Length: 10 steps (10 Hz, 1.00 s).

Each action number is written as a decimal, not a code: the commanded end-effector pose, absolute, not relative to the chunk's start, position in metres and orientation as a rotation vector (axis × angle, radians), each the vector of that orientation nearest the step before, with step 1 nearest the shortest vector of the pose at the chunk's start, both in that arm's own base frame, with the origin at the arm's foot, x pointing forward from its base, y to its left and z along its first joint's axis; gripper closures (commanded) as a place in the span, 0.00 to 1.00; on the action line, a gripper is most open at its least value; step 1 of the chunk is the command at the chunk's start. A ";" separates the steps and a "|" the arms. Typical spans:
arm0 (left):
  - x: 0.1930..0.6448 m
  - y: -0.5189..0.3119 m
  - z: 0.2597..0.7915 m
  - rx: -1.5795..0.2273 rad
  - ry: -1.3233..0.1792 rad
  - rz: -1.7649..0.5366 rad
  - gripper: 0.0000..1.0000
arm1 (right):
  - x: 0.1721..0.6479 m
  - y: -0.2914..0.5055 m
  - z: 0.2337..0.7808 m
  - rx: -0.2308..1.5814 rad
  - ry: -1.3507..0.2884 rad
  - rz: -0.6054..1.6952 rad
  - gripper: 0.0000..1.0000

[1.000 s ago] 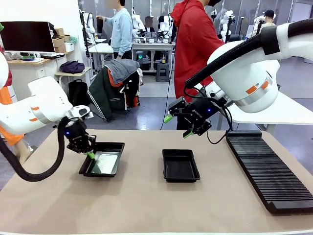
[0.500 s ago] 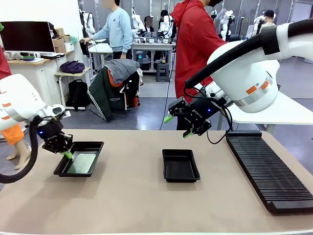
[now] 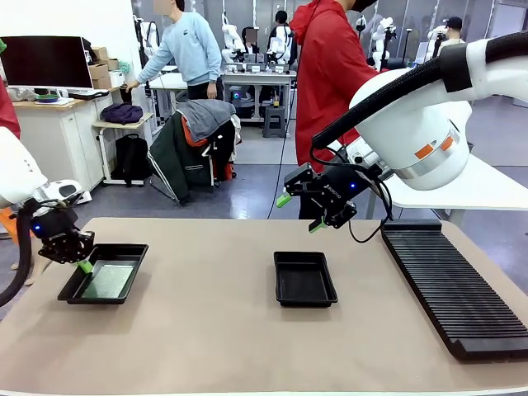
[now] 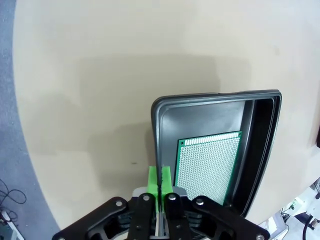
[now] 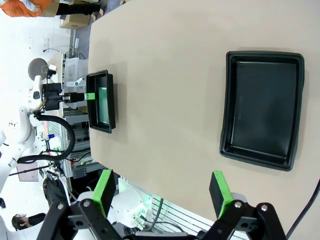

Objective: Inspect and transfer BCBs to ESD trays.
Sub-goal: Pick up the ESD tray and place it on the left side of the table.

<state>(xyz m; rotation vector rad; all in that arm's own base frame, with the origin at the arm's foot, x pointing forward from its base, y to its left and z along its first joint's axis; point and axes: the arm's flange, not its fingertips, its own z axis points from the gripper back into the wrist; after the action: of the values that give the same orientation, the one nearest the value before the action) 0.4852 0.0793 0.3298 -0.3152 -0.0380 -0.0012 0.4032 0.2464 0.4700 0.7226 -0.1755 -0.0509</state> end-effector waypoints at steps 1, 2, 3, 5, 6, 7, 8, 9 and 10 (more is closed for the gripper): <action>0.482 0.093 0.326 -0.328 -0.023 -0.026 0.97 | 0.403 0.247 0.471 0.715 -0.169 -0.055 0.00; 0.483 0.099 0.324 -0.327 -0.019 -0.026 0.97 | 0.403 0.247 0.471 0.715 -0.169 -0.055 0.00; 0.484 0.101 0.322 -0.326 -0.012 -0.022 0.97 | 0.403 0.247 0.471 0.715 -0.169 -0.055 0.00; 0.485 0.100 0.317 -0.317 -0.006 -0.007 0.97 | 0.403 0.247 0.471 0.715 -0.169 -0.055 0.00; 0.485 0.100 0.315 -0.317 -0.004 0.000 0.97 | 0.403 0.247 0.471 0.715 -0.169 -0.055 0.00; 0.486 0.098 0.313 -0.318 -0.002 0.002 0.97 | 0.403 0.247 0.471 0.715 -0.169 -0.055 0.00; 0.486 0.096 0.312 -0.313 -0.004 0.005 0.97 | 0.403 0.247 0.471 0.715 -0.169 -0.055 0.00; 0.483 0.094 0.311 -0.303 -0.027 0.006 0.97 | 0.403 0.247 0.471 0.715 -0.169 -0.055 0.00; 0.482 0.095 0.311 -0.323 -0.002 0.008 0.97 | 0.403 0.247 0.471 0.715 -0.169 -0.055 0.00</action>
<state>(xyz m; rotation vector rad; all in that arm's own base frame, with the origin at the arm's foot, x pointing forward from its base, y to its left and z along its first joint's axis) 0.4833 0.0943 0.3112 -0.3190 -0.0069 0.0070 0.4032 0.2464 0.4700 0.7226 -0.1755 -0.0509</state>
